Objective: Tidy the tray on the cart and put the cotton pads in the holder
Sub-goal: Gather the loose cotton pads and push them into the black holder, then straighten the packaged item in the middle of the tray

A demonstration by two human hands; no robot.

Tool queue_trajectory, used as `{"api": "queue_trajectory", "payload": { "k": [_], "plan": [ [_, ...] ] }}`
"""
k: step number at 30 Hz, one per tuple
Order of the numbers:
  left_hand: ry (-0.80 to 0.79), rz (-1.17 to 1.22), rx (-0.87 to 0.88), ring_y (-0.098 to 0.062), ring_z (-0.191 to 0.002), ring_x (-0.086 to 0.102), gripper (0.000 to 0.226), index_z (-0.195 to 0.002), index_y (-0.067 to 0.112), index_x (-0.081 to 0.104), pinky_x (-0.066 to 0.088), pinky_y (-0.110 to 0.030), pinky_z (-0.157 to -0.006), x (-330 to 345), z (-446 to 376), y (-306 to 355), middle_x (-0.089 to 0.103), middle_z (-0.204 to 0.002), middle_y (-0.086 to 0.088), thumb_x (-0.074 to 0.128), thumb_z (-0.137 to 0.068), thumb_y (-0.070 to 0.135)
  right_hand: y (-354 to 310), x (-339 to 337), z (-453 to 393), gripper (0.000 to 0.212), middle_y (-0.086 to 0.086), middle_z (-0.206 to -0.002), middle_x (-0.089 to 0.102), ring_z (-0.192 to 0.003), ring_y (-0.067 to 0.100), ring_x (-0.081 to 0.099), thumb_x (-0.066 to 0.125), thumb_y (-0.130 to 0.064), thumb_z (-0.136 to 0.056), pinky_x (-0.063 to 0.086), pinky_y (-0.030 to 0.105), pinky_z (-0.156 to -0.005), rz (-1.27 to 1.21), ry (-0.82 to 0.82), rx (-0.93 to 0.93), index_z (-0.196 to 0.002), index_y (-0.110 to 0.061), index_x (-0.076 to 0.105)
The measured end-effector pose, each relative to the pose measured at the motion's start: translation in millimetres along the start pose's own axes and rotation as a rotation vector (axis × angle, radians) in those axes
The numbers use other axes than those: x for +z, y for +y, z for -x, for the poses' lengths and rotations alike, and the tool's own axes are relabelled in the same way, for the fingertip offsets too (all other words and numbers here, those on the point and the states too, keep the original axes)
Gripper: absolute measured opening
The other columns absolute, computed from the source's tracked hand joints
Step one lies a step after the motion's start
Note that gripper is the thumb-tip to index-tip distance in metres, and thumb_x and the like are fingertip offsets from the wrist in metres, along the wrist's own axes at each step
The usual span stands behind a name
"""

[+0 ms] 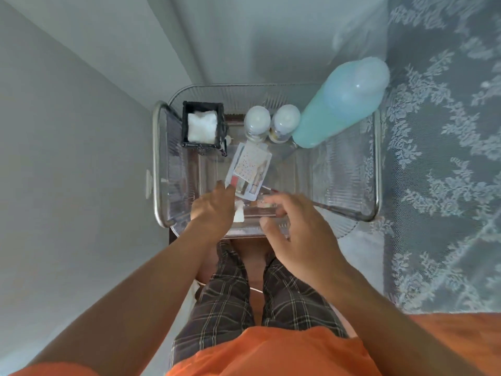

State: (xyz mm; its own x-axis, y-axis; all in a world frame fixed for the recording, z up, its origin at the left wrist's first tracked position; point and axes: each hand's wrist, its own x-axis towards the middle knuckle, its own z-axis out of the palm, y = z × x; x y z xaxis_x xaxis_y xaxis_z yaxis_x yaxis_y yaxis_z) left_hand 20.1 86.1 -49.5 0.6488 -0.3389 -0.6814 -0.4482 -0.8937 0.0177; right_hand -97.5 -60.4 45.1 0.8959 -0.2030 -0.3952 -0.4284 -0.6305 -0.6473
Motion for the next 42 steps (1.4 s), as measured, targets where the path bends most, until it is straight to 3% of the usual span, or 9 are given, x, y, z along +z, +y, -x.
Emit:
{"api": "queue_trajectory", "payload": {
  "k": [6,9,17,24,28,32,35,38,42],
  "plan": [
    [0.075,0.045,-0.014,-0.027,-0.089,0.062,0.031,-0.122,0.023,0.053,0.055,-0.045,-0.068,-9.1,14.0,1.3,0.049,-0.113,-0.002,0.063,-0.094,0.014,9.7,2.9,28.7,0.031,-0.018,-0.112,0.055,-0.097,-0.003,0.055,0.056,-0.04,-0.1,0.053,0.022,-0.078,-0.087,0.057,-0.004,-0.13,-0.033,0.058],
    [0.266,0.163,-0.017,-0.03,-0.079,0.063,0.021,-0.113,0.023,0.056,0.055,-0.048,-0.062,-34.5,34.7,-11.9,0.051,-0.111,-0.003,0.064,-0.094,0.022,13.6,3.9,36.0,0.028,-0.028,-0.102,0.047,-0.092,-0.013,0.05,0.053,-0.044,-0.1,0.039,0.007,-0.074,-0.119,0.087,-0.008,-0.127,-0.036,0.057],
    [0.697,0.286,0.054,-0.034,-0.068,0.058,0.012,-0.097,0.017,0.06,0.05,-0.047,-0.059,-122.9,38.1,-42.6,0.054,-0.104,-0.009,0.069,-0.09,0.02,34.1,9.6,50.8,0.021,-0.028,-0.098,0.05,-0.087,-0.017,0.052,0.06,-0.036,-0.099,0.038,0.006,-0.071,-0.11,0.065,0.019,-0.12,-0.034,0.062],
    [0.451,0.094,-0.054,-0.045,-0.093,0.057,0.021,-0.113,0.009,0.059,0.046,-0.051,-0.078,-149.8,-15.1,-32.9,0.049,-0.113,-0.016,0.063,-0.093,0.013,45.5,10.0,62.0,0.022,-0.026,-0.092,0.053,-0.081,-0.013,0.053,0.063,-0.035,-0.098,0.038,0.008,-0.07,-0.077,0.033,0.054,-0.12,-0.032,0.065],
    [0.535,0.079,-0.073,-0.041,-0.077,0.058,0.041,-0.119,0.008,0.047,0.045,-0.054,-0.086,-146.4,-13.9,-20.9,0.041,-0.12,-0.016,0.067,-0.085,-0.003,41.9,6.0,55.8,0.025,-0.022,-0.093,0.055,-0.076,-0.012,0.052,0.06,-0.041,-0.098,0.037,0.008,-0.068,-0.06,0.039,0.044,-0.122,-0.033,0.064],
    [0.776,0.247,0.024,-0.037,-0.081,0.052,0.036,-0.116,0.01,0.05,0.048,-0.048,-0.069,-129.0,8.9,-18.5,0.042,-0.12,-0.017,0.061,-0.085,-0.004,31.0,-2.6,33.1,0.023,-0.021,-0.101,0.058,-0.078,-0.016,0.05,0.058,-0.038,-0.1,0.039,0.01,-0.068,-0.043,0.069,-0.012,-0.12,-0.03,0.065],
    [0.887,0.374,0.183,-0.025,-0.08,0.052,0.02,-0.109,0.011,0.055,0.041,-0.035,-0.05,-103.1,30.8,-7.1,0.048,-0.114,-0.014,0.057,-0.09,0.007,26.1,-9.7,3.2,0.023,-0.01,-0.109,0.064,-0.087,-0.001,0.061,0.055,-0.036,-0.102,0.053,0.024,-0.069,0.018,0.057,-0.058,-0.121,-0.028,0.064],
    [0.783,0.365,0.28,-0.019,-0.087,0.053,0.019,-0.11,0.012,0.057,0.052,-0.033,-0.054,-65.5,40.4,8.0,0.051,-0.111,-0.008,0.059,-0.093,0.02,30.1,-7.6,-32.6,0.032,0.002,-0.12,0.062,-0.104,0.019,0.064,0.057,-0.034,-0.101,0.057,0.037,-0.078,0.108,0.025,-0.041,-0.13,-0.022,0.059],
    [0.419,0.268,0.162,-0.024,-0.122,0.042,0.054,-0.137,0.017,0.038,0.051,-0.048,-0.091,-15.6,27.7,21.1,0.036,-0.139,-0.005,0.06,-0.092,0.039,46.7,13.5,-71.9,0.06,0.011,-0.152,0.04,-0.139,0.033,0.042,0.058,-0.033,-0.098,0.048,0.051,-0.105,0.341,-0.104,0.001,-0.15,-0.016,0.035]
  ]
}}
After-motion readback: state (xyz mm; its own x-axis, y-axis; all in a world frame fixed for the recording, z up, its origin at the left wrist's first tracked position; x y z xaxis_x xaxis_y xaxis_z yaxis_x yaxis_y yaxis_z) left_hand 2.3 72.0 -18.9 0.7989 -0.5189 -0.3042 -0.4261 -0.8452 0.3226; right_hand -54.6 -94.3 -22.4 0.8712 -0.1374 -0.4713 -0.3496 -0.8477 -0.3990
